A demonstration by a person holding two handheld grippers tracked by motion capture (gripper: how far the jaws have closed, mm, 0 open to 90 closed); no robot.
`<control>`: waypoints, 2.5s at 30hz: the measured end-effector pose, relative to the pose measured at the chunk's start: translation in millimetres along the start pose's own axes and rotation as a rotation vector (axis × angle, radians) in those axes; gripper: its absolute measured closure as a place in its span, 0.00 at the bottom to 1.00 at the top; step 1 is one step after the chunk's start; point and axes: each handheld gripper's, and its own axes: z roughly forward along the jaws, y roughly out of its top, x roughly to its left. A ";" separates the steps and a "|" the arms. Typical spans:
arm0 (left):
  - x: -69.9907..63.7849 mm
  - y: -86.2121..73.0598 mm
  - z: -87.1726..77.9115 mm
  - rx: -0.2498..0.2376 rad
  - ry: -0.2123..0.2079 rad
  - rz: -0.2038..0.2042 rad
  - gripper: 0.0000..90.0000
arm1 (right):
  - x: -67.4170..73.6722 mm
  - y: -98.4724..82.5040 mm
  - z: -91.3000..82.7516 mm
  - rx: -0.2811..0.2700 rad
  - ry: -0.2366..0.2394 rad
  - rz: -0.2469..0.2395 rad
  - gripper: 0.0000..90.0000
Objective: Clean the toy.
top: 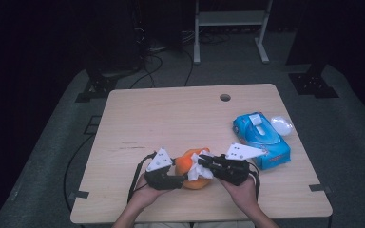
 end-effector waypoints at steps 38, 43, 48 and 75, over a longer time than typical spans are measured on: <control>-11.1 0.0 2.8 -0.006 -0.016 0.069 0.42 | 4.2 4.4 -1.3 0.005 0.009 -0.035 0.89; -12.9 -0.6 3.9 -0.005 -0.035 0.082 0.40 | -21.3 -4.0 -11.6 0.022 -0.065 0.033 0.89; -1.5 -4.1 6.0 0.016 -0.035 -0.023 0.12 | -20.6 -5.3 -12.8 0.036 -0.071 0.026 0.90; -24.9 -8.6 8.4 0.046 -0.010 0.267 0.31 | 16.6 7.0 0.4 0.053 0.058 -0.083 0.90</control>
